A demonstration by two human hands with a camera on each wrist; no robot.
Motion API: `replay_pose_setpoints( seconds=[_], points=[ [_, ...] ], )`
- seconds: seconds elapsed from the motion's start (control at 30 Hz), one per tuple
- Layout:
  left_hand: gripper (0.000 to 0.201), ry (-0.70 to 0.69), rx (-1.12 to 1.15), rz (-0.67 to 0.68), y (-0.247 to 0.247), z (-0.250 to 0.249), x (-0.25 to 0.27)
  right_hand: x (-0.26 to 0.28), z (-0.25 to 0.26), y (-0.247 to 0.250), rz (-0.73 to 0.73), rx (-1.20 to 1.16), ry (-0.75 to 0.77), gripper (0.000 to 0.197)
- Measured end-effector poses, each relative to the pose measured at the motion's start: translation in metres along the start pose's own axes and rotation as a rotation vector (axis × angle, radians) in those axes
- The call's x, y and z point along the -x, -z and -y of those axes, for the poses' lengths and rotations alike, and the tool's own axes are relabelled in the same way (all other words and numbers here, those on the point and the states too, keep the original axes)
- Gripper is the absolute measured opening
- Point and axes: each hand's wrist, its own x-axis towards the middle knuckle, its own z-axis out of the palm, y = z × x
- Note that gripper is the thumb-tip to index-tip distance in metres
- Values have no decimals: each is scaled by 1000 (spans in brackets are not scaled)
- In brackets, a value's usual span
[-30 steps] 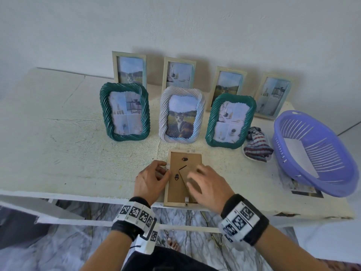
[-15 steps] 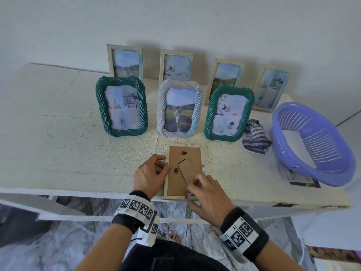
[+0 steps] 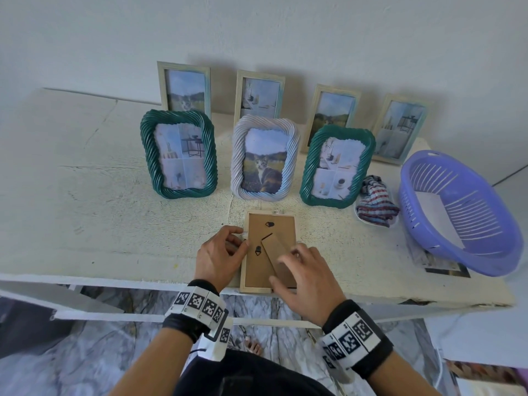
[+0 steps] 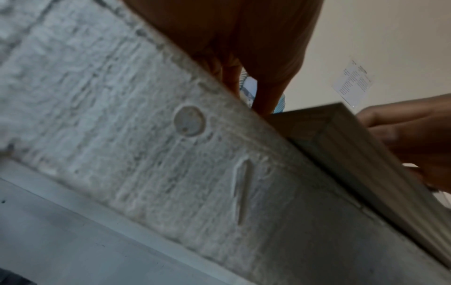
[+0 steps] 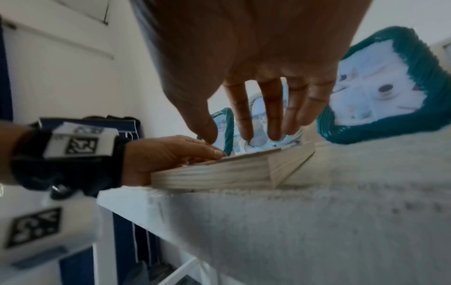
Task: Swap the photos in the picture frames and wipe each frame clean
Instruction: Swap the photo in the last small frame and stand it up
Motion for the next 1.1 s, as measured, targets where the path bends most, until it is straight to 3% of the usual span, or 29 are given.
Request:
replay_pose_setpoints(
  seconds=[0.17, 0.33, 0.53, 0.6, 0.77, 0.87, 0.97, 1.1],
  points=[
    [19, -9, 20, -5, 1, 1, 1, -18, 11, -3, -5, 211, -132, 38],
    [18, -17, 17, 0, 2, 1, 0, -27, 17, -3, -33, 142, -167, 36],
    [16, -14, -2, 11, 0, 0, -1, -20, 8, 4, -170, 83, -190, 40],
    [17, -10, -13, 19, 0, 0, -1, -17, 8, 4, -172, 13, -188, 39],
    [19, -8, -20, 40, 0, 2, -1, -17, 4, 7, -244, -452, -241, 30],
    [18, -8, -9, 39, 0, 2, -1, -11, -8, 17, -306, -540, -223, 23],
    [18, -10, -8, 28, 0, 2, -1, 0, -30, 28, -350, -481, -264, 24],
    [17, -8, 31, 30, 2, 4, -1, 12, -62, 26, -369, -230, -365, 27]
  ],
)
